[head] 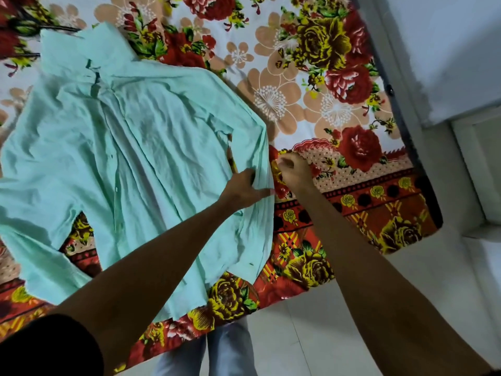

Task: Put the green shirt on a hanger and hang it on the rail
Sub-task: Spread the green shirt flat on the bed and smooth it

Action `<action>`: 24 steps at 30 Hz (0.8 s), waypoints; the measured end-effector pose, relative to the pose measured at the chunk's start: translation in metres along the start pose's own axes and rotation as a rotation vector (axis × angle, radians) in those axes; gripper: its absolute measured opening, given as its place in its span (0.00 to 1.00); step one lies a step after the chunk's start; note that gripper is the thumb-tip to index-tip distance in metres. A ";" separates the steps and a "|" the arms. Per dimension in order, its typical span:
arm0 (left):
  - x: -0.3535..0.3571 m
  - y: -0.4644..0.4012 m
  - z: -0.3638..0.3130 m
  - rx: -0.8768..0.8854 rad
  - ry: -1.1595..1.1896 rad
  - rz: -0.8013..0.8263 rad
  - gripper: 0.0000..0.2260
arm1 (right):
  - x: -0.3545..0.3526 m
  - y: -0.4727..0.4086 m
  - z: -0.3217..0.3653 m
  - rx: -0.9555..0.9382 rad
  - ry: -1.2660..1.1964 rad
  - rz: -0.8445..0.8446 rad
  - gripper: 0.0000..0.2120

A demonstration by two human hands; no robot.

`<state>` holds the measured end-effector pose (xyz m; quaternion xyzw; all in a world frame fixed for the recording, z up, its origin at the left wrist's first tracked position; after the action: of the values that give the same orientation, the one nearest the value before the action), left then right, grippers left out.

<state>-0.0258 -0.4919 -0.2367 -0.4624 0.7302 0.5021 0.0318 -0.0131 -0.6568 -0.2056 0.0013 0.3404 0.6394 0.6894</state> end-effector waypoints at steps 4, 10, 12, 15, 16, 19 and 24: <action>0.010 -0.001 0.010 -0.230 0.702 0.183 0.08 | 0.013 0.042 -0.022 0.150 -0.091 0.204 0.16; 0.017 0.017 -0.011 -0.238 1.269 0.359 0.08 | 0.020 0.088 -0.043 0.145 -0.313 0.539 0.28; 0.016 0.021 -0.013 -0.223 1.240 0.369 0.10 | 0.014 0.095 -0.052 0.164 -0.349 0.535 0.27; 0.028 0.032 -0.009 -0.217 0.856 0.395 0.15 | -0.006 0.103 -0.059 0.154 -0.267 0.417 0.18; 0.032 0.034 -0.003 -0.234 0.766 0.396 0.15 | -0.009 0.103 -0.060 0.139 -0.205 0.411 0.15; 0.040 0.033 0.014 -0.308 0.854 0.315 0.12 | -0.013 0.106 -0.062 0.103 -0.040 0.456 0.16; 0.055 0.041 0.022 -0.356 0.845 0.245 0.10 | -0.029 0.112 -0.082 0.167 0.280 0.441 0.23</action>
<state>-0.0956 -0.5078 -0.2472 -0.5347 0.6311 0.3872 -0.4073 -0.1491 -0.6971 -0.2056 0.0440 0.4755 0.7378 0.4772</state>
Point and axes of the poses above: each hand's wrist, its own y-axis away from the middle knuckle, its own x-axis out of the palm, z = x × y, the point moved 7 cm from there along -y, towards the middle knuckle, and after that the axes turned 13 degrees about -x, right-handed, at the moved point
